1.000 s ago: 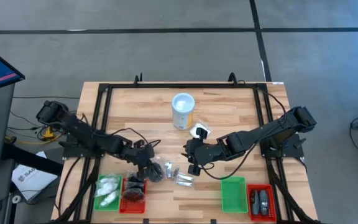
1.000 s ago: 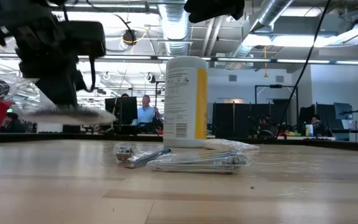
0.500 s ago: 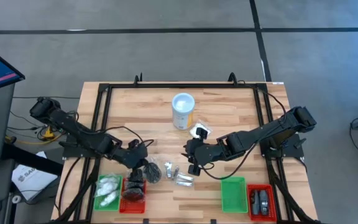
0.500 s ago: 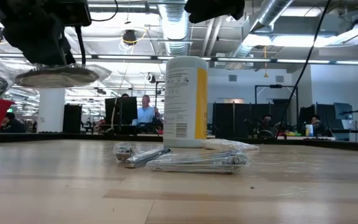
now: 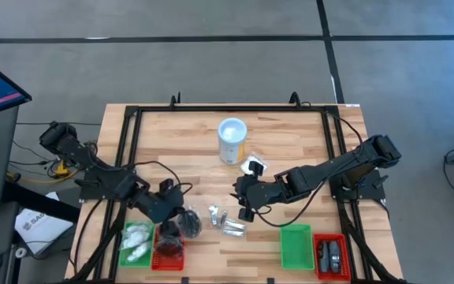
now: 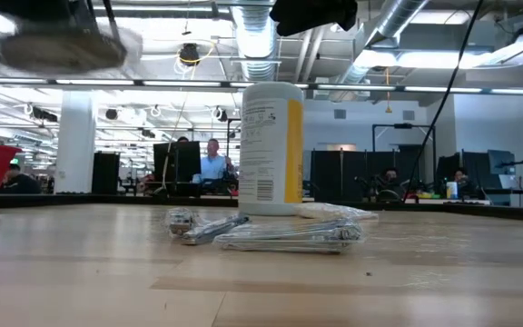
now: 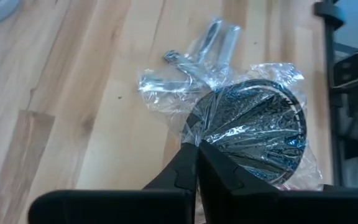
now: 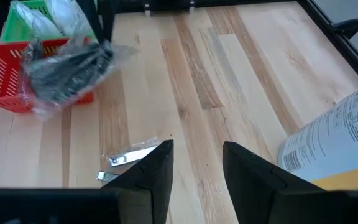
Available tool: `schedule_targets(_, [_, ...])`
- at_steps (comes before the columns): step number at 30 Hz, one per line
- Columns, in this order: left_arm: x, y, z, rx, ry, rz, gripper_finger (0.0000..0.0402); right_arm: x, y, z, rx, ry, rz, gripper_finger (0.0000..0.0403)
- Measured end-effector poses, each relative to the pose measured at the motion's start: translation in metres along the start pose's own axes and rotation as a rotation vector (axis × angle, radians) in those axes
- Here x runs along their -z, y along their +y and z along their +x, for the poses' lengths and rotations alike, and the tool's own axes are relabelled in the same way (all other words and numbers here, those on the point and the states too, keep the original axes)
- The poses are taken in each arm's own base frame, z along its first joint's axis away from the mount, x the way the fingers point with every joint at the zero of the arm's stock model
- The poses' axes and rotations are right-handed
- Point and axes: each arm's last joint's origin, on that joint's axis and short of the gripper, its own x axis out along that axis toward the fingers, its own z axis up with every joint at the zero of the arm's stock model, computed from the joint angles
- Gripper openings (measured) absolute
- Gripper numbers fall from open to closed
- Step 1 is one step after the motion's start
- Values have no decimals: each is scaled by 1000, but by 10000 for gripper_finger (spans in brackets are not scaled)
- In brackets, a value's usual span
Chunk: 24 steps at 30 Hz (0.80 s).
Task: Pick & Place Travel size toiletries
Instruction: Put the hairbrush into the left red bin
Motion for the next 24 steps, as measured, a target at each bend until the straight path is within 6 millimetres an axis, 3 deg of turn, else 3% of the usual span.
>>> schedule_targets(7, [-1,-6,-12,-29,8,12,0,0,0,0,0,0,0,129])
schedule_targets(17, [-1,-6,-13,-48,-3,29,0,0,0,0,0,0,0,129])
schedule_targets(24, [-11,-10,-20,-42,-47,42,0,0,0,0,1,0,0,129])
